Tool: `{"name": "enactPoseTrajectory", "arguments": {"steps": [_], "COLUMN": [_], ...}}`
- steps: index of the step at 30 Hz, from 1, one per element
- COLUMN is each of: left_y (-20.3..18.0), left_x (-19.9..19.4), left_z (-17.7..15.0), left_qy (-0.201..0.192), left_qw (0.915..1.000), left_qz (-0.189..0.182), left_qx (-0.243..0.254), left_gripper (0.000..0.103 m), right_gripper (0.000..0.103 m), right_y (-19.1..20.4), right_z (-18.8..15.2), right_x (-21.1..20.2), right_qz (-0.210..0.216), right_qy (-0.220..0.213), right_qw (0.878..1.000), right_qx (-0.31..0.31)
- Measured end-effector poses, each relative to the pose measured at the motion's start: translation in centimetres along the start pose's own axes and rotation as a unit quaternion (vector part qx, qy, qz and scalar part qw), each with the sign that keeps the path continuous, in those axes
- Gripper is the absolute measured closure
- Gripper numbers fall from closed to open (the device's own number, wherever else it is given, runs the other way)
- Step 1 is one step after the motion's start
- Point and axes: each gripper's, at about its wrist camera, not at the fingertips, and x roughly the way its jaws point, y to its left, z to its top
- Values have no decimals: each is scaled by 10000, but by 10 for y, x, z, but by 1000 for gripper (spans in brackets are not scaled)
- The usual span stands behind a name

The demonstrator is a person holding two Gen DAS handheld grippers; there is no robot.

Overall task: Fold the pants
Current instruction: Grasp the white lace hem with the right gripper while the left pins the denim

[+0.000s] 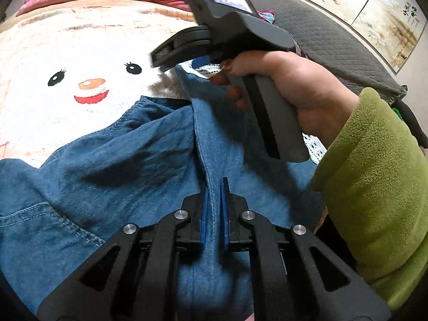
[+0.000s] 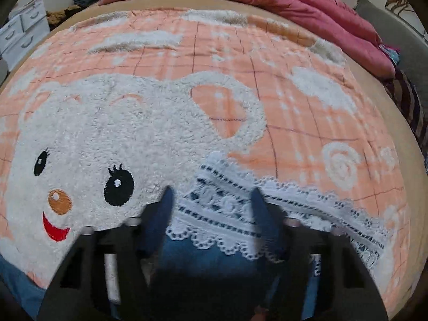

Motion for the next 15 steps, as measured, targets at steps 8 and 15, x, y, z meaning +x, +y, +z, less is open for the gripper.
{"name": "enactPoseTrajectory", "arguments": {"steps": [8,15], "left_y": [-13,-34], "left_x": [5,6], "left_z": [7,6], "left_qy": [20,-56], "left_qw": [9999,9990], "left_qz": [52,123], "left_qx": [109,432], "left_gripper": [100,100], "right_gripper": [95,95], "right_y": [-49,-94], "right_z": [-12,-39], "right_x": [-48,-111], "right_qz": [889,1321], "right_qy": [-505,-1074], "right_qw": [9914,9749], "right_qx": [812,1433]}}
